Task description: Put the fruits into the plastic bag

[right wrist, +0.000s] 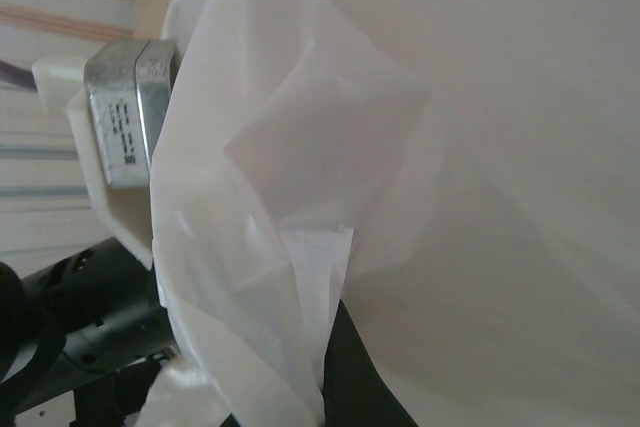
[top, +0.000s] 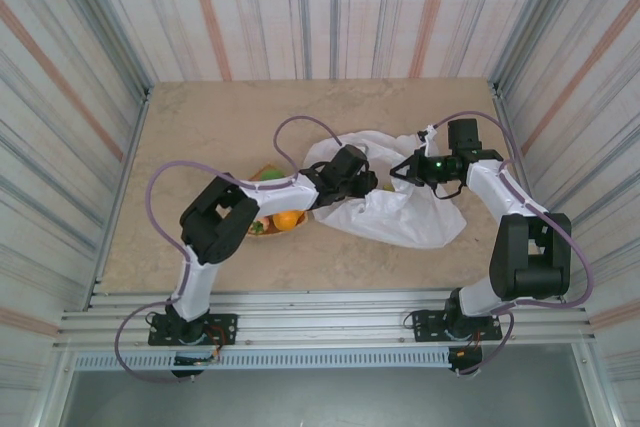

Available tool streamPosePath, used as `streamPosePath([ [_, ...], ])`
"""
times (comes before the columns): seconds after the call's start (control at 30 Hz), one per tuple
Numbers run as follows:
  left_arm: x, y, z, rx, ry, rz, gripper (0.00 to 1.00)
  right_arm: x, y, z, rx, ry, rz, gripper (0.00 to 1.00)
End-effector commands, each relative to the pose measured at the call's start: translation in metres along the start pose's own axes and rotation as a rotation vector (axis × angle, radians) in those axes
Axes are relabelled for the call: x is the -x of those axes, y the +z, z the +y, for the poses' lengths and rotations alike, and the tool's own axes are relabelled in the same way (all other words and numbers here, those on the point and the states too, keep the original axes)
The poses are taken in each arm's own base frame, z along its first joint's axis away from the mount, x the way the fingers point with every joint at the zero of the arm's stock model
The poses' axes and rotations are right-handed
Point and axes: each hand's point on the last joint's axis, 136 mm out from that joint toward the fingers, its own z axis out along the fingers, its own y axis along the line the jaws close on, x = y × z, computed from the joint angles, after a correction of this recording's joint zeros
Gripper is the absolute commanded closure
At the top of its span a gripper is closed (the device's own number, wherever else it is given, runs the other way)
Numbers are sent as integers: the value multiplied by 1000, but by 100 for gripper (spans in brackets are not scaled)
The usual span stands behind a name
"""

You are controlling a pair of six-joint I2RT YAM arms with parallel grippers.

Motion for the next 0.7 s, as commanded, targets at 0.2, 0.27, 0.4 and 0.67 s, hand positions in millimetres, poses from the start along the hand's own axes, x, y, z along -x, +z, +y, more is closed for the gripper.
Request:
streamPosePath([
  [0.2,26,12,-34,-122,-23,-119,25,-3,4,0,-2,16,32,100],
  [0.27,28,6,-36,-128,-5,-128,22,-2,3,-1,-7,12,28,100],
  [0.4,35,-14,-38,-138,38,-141,16,0,2,-5,-20,13,21,100],
  [0.67,26,-64,-14,-73,155,-101,14,4,-7,-16,-73,3,-4,100],
])
